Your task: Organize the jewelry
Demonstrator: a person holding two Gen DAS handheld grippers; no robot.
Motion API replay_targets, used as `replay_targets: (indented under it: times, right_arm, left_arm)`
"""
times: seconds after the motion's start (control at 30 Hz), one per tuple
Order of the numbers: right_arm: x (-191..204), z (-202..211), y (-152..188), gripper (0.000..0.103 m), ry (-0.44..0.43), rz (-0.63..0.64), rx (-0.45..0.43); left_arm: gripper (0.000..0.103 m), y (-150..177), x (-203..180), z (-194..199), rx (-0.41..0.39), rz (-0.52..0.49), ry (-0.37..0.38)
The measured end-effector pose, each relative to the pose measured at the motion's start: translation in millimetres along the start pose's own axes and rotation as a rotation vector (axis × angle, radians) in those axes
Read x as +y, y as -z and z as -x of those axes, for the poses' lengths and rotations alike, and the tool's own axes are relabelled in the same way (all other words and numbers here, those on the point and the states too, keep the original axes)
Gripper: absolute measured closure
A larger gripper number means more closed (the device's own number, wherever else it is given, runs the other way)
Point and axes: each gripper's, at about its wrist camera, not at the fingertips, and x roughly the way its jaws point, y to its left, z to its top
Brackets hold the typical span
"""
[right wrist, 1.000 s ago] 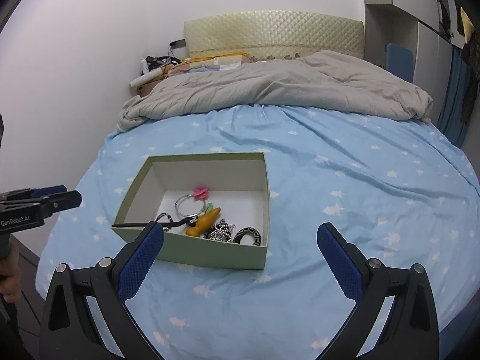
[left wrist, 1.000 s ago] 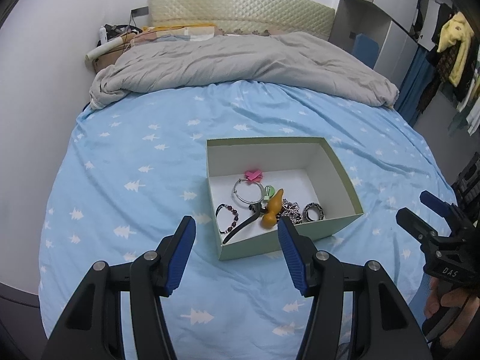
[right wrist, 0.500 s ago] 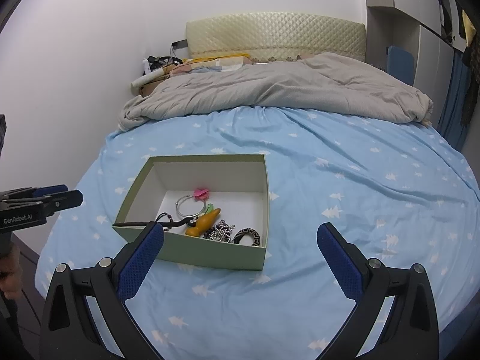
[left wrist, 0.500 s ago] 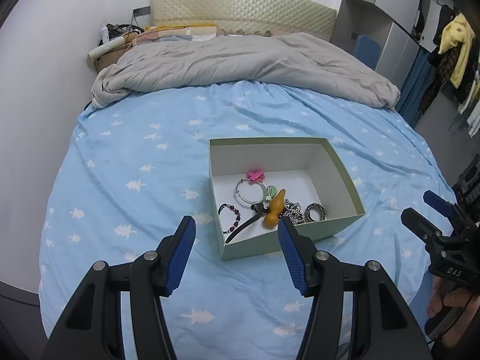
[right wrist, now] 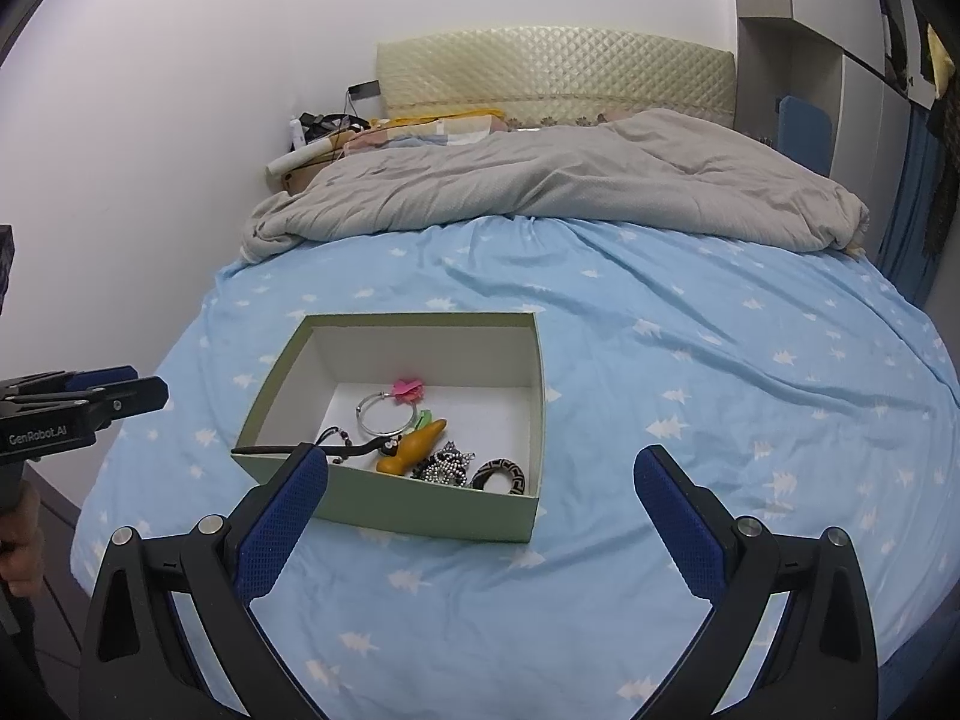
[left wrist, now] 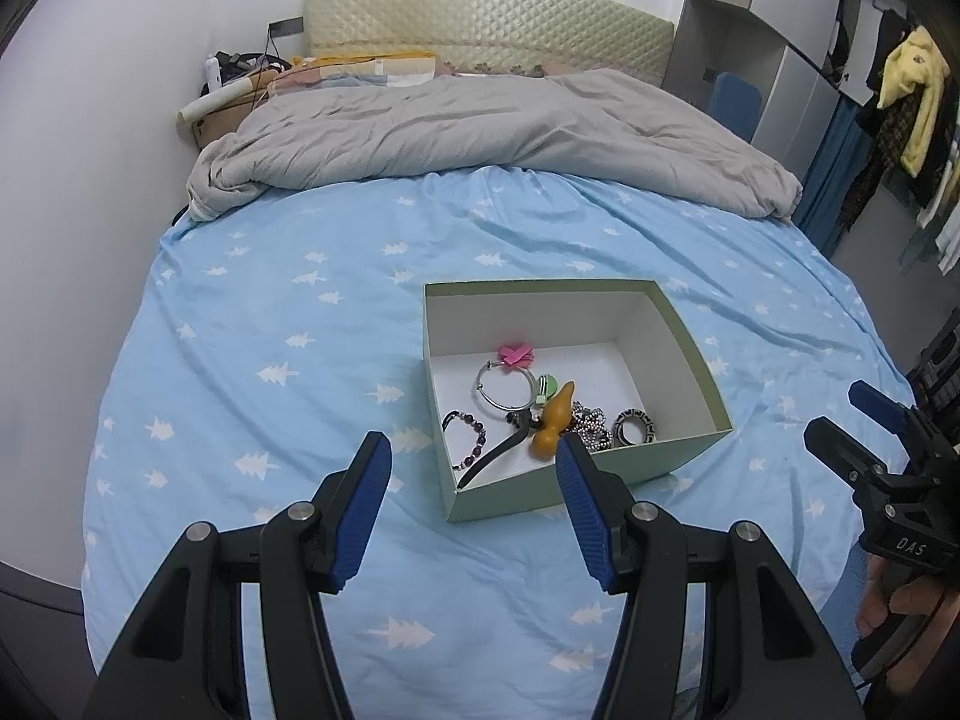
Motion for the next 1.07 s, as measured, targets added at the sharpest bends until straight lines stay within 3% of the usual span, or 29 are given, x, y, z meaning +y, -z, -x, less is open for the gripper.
replay_targets:
  times: [1.07]
  right_arm:
    - [-1.0, -4.4, 0.3, 0.000, -0.019, -0.007, 0.008]
  left_arm:
    - [0.045, 5.2, 4.8, -4.2, 0.008, 0.009, 0.003]
